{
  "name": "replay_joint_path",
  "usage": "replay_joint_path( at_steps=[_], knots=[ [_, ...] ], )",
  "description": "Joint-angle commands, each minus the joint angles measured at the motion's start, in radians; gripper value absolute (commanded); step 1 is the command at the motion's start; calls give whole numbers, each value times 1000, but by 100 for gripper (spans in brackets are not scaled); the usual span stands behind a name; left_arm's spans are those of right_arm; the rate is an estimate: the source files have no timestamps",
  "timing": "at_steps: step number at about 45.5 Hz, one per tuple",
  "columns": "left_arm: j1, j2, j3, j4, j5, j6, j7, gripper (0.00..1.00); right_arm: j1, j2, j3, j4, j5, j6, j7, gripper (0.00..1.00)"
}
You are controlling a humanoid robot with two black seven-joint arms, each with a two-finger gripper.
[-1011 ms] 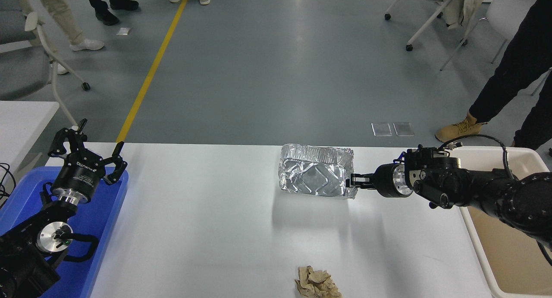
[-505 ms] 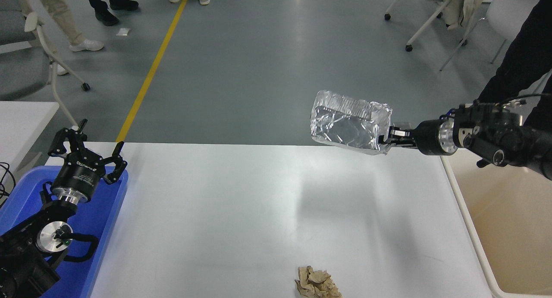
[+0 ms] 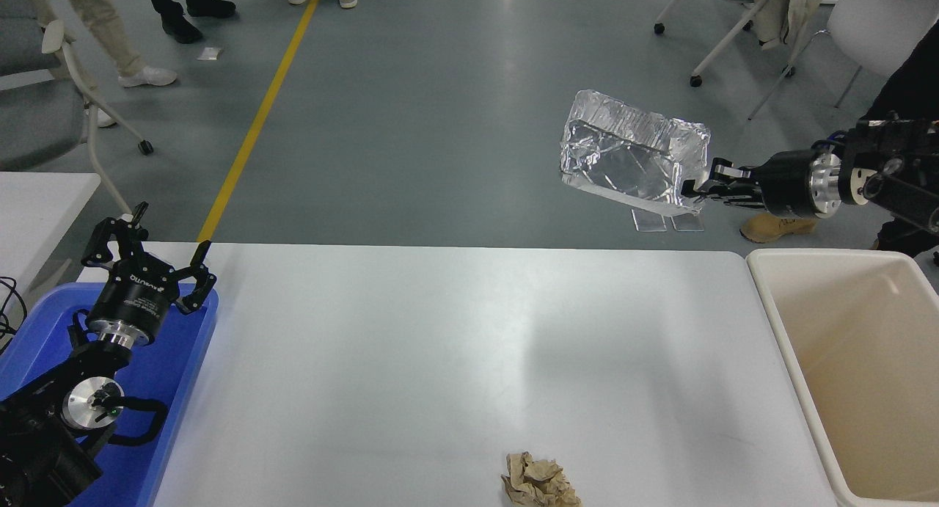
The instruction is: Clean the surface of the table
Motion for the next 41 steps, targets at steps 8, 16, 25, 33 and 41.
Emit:
replay_joint_path(
  at_steps=[8,16,25,33,41],
  knots=[
    [0,0,0,0,0,0,0,100,9,-54,21,-12,-1,31,0,0],
    [0,0,0,0,0,0,0,100,-55,-91,19,-99,8,31,0,0],
    [0,0,0,0,0,0,0,100,-173,-148,21,-257,18,31,0,0],
    [0,0,0,0,0,0,0,100,-307,-157,36,-383,60,33,0,0],
    [0,0,0,0,0,0,0,100,-367,-171,47,-426,83,31,-2,0]
  ],
)
